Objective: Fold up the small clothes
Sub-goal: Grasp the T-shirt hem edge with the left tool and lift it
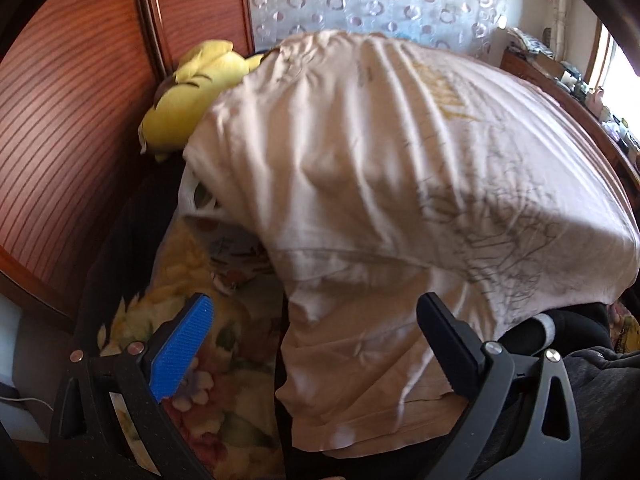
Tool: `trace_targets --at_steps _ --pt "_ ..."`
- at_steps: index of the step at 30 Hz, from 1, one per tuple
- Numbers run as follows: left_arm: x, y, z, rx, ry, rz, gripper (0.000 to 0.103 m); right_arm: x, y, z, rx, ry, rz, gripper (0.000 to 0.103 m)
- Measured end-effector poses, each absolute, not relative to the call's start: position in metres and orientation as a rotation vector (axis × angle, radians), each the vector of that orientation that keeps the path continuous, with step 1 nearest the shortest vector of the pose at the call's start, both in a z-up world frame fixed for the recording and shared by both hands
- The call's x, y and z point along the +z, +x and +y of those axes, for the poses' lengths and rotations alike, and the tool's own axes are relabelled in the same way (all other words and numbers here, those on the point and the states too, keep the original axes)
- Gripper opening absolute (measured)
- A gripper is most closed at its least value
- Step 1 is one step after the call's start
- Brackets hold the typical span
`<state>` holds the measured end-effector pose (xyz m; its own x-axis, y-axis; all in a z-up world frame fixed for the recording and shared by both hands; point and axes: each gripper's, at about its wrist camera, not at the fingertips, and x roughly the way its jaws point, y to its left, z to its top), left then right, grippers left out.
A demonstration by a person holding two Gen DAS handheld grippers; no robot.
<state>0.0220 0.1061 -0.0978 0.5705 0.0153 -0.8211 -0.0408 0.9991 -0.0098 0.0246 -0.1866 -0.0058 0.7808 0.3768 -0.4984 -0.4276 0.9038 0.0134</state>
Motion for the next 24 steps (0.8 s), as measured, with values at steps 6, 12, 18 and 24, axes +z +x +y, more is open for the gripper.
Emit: trace_targets --at_steps 6,12,18,24 --pt "-0.122 0.026 0.116 -0.002 -0.087 1.037 0.080 -0.011 0.045 -0.177 0.552 -0.141 0.566 0.103" --pt "-0.142 0.033 0.122 -0.061 -0.152 1.084 0.068 -0.014 0.055 -0.176 0.615 -0.191 0.612 0.101" --pt "-0.162 0.039 0.132 -0.090 -0.222 1.102 0.067 -0.008 0.057 -0.190 0.606 -0.198 0.616 0.101" --pt "-0.172 0.041 0.147 -0.123 -0.317 1.089 0.041 -0.007 0.054 -0.192 0.598 -0.196 0.611 0.101"
